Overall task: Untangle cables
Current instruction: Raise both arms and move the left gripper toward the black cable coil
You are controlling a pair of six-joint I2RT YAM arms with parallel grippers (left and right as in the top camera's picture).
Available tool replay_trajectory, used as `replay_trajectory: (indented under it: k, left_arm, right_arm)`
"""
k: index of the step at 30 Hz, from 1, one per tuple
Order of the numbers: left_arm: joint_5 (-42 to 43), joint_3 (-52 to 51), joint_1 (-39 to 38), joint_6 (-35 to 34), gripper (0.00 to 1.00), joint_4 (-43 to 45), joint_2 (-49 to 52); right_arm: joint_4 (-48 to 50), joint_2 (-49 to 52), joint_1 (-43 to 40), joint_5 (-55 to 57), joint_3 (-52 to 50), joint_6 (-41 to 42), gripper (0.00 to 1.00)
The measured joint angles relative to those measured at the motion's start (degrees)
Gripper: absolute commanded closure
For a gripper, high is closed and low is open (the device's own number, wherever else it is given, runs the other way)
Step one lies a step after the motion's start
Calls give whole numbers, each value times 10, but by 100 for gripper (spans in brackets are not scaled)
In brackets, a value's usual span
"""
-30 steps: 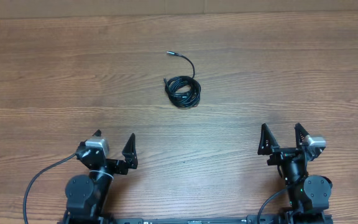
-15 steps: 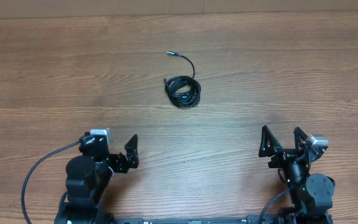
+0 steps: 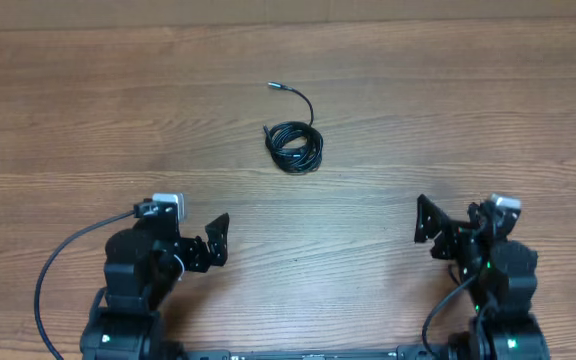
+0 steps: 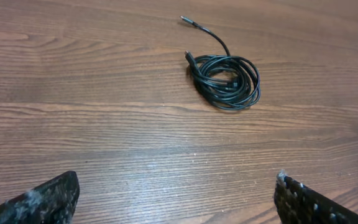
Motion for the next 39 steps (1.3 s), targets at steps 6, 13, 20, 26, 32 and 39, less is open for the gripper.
replay_trajectory:
  k: [6, 13, 20, 26, 32, 39]
  left_arm:
    - [0, 58, 0, 0, 1, -47, 64]
    - [0, 149, 0, 0, 0, -133, 156]
    - [2, 282, 0, 0, 0, -248, 253]
    - [7, 388, 0, 0, 0, -356, 314]
    - [9, 401, 0, 0, 0, -375, 320]
    - [11, 401, 0, -13, 0, -356, 320]
  right_arm:
    - [-52, 143, 0, 0, 89, 0, 0]
    - [-146, 290, 0, 0, 196, -1, 0]
    - [-239, 389, 0, 0, 297, -20, 0]
    - [-273, 399, 0, 0, 346, -26, 0]
    - [-306, 399, 0, 0, 387, -28, 0]
    - [-303, 399, 0, -15, 393, -28, 0]
